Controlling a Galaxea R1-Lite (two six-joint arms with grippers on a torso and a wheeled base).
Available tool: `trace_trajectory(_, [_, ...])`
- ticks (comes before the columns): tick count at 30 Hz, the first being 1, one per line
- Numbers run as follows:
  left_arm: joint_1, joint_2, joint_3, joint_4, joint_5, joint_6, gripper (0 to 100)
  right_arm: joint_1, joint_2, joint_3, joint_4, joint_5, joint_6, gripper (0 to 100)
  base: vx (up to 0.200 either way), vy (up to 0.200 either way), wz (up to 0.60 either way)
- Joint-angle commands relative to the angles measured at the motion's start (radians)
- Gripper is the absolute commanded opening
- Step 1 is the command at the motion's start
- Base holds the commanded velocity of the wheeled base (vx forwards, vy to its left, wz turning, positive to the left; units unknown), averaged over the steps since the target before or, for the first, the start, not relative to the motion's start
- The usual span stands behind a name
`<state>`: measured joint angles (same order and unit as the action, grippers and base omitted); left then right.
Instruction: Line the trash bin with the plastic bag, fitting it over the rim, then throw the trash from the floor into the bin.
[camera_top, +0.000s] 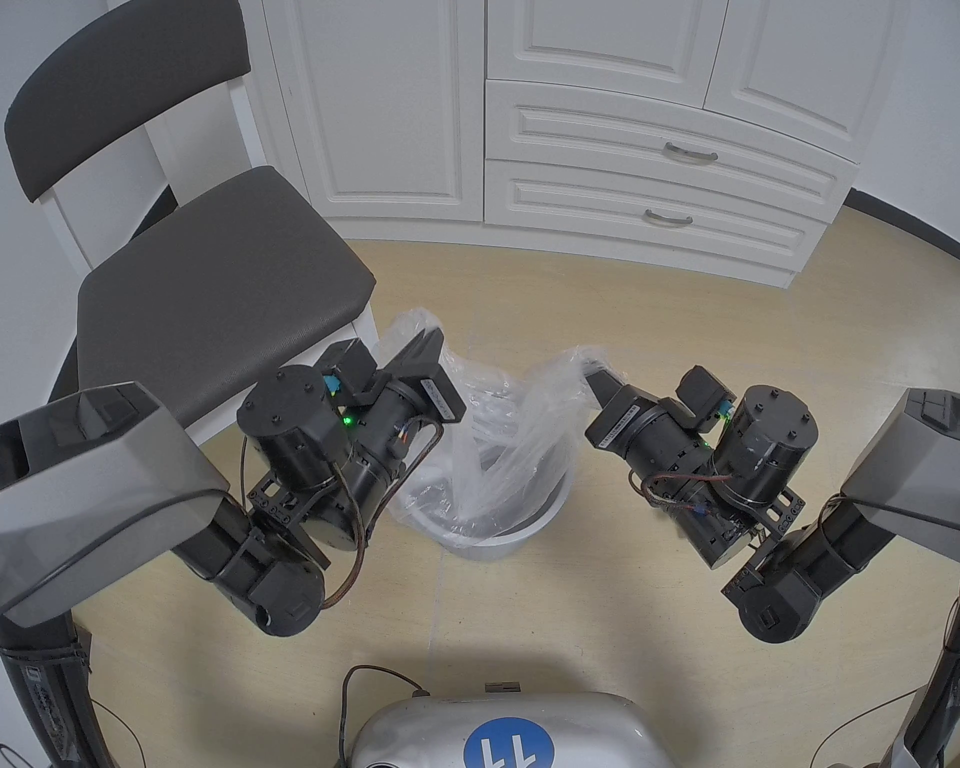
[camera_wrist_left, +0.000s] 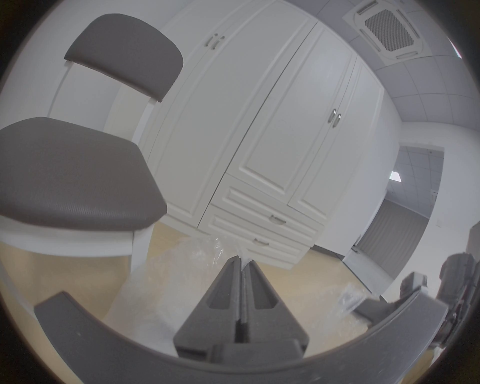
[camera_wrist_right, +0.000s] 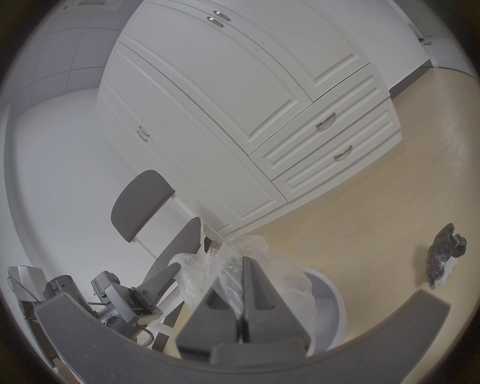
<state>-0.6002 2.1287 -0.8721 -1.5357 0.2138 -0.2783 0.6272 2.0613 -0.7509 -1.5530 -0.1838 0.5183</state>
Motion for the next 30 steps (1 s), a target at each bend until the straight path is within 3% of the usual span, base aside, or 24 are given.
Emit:
trace_trajectory(1, [0.013, 0.023, -0.094, 0.002, -0.001, 0.002, 0, -0.015, -0.013, -0.01, -0.018, 0.001, 0.005, 0, 0.0, 0.0, 0.0])
trace_trajectory(7, [0.023, 0.088, -0.209, 0.002, -0.017, 0.001, 0, -0.037, -0.012, -0.022, -0.018, 0.001, 0.005, 0, 0.0, 0.0, 0.0])
trace_trajectory(18, [0.007, 0.235, -0.288, 0.002, -0.017, -0.002, 0, -0.07, -0.004, -0.008, -0.018, 0.024, 0.009, 0, 0.0, 0.0, 0.0])
trace_trajectory(30, [-0.02, 0.258, -0.246, 0.0, 0.013, -0.032, 0, -0.032, -0.052, 0.116, -0.018, 0.106, -0.001, 0, 0.0, 0.0, 0.0])
